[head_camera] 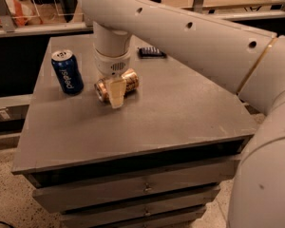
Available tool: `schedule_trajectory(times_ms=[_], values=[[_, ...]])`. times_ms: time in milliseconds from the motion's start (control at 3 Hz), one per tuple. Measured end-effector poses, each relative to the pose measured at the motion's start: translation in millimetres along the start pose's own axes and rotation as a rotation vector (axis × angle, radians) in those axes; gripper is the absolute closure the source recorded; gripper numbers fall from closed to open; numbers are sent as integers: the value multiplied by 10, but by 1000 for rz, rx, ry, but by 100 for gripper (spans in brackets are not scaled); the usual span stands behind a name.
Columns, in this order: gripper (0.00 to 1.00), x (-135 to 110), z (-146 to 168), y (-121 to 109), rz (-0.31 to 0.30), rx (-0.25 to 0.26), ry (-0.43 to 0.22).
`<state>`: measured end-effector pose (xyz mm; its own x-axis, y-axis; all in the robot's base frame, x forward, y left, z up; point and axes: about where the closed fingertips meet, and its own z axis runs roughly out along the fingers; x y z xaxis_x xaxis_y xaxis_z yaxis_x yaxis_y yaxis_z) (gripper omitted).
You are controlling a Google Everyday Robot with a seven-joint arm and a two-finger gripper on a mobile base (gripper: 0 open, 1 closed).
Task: Place orange can upright
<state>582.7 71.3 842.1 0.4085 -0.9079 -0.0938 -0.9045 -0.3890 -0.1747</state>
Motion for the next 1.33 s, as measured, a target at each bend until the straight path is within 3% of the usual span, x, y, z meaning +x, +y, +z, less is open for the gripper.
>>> schedule_trajectory(times_ms=[333,667,1000,1333], values=[[62,-1,13,27,-4,-16,-5],[84,-13,-148,-30,-25,-1,-20],[100,67,-513,-120,35,98,-122],[100,295,-865,-73,186,238,-280]])
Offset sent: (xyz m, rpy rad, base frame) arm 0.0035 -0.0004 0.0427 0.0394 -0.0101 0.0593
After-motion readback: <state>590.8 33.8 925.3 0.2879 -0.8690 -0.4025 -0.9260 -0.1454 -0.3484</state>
